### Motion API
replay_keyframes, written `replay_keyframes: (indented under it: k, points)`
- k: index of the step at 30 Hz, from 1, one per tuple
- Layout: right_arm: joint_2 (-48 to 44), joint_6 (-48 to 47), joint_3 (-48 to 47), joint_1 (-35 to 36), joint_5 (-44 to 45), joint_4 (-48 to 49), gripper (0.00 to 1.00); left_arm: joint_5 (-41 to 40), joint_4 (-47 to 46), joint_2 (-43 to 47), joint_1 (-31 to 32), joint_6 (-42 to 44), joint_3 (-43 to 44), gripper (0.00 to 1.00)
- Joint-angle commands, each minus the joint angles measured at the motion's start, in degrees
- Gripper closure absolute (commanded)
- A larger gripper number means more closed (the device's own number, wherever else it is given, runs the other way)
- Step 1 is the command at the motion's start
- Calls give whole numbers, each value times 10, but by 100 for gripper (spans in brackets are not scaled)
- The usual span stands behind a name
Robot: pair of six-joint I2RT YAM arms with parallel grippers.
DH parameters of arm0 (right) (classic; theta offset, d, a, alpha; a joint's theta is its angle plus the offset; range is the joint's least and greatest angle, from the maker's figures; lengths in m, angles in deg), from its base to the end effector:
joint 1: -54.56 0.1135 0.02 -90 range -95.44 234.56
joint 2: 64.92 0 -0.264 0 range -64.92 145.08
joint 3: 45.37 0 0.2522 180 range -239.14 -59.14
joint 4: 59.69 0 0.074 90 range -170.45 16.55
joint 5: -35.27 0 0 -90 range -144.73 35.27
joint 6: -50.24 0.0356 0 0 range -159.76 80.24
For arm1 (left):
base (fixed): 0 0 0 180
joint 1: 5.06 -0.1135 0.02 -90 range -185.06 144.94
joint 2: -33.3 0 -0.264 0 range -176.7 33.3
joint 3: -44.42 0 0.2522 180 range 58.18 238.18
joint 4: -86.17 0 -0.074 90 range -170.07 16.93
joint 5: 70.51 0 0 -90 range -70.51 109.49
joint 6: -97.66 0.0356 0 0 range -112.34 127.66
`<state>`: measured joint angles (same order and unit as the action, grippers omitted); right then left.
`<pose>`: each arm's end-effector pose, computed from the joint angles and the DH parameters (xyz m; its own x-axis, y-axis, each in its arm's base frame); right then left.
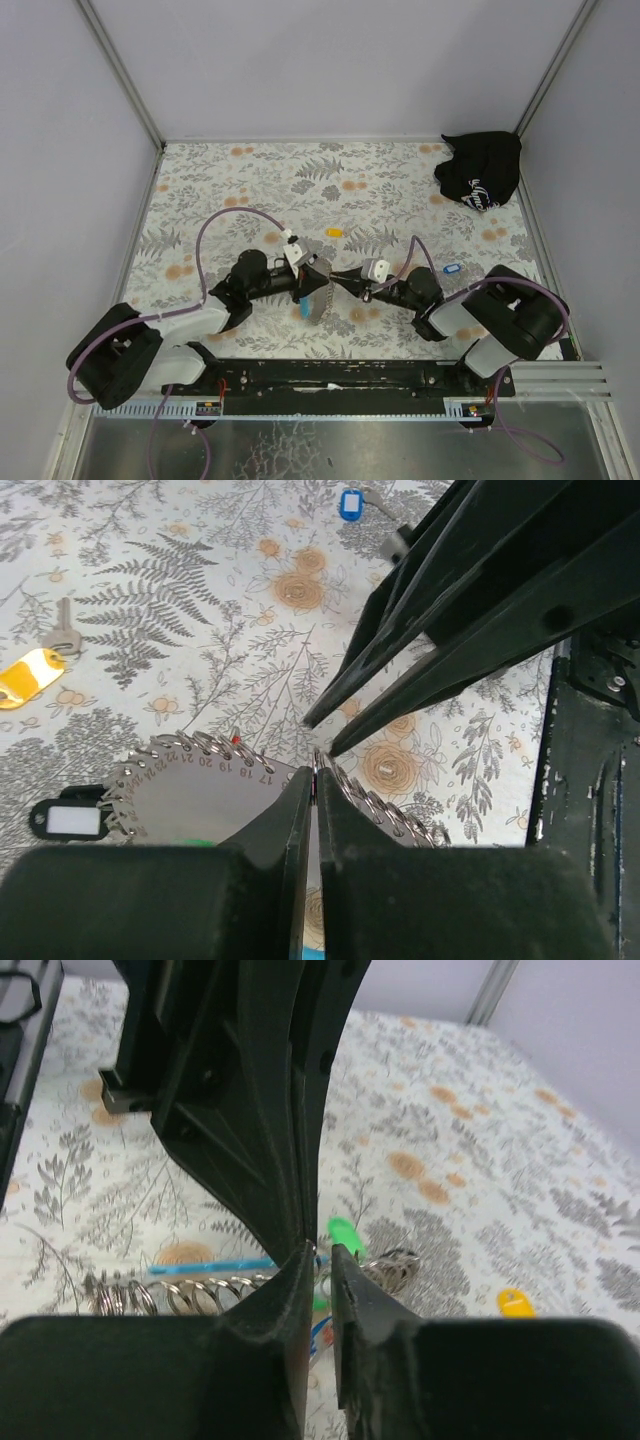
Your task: Put the keys on the keyring
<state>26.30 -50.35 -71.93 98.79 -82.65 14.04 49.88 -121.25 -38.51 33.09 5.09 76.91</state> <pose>0.1587 0.1777 0.1661 0.2852 0.0510 -0.9571 -0.9108 0.3255 -0.2540 0.1738 -0.1594 0.1829 -0.2033 0.1105 -0.9728 0.9139 0.3779 -0.1481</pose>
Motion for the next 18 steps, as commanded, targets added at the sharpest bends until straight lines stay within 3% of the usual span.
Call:
replay_keyframes:
  k: [1,5,10,15,18]
  points:
    - [-65,34,-2,1,9,58,76,-30,105,44,3,40,25,100]
    - [-130,57,-13,1,13,-51,66,-42,141,65,3,58,28,100]
    - [-221,34,-61,1,58,-288,56,-31,145,60,3,64,33,100]
    - [-209,35,-83,-15,88,-331,54,-28,147,51,3,69,35,100]
    - [-196,51,-128,-26,121,-405,50,-33,143,60,3,68,26,100]
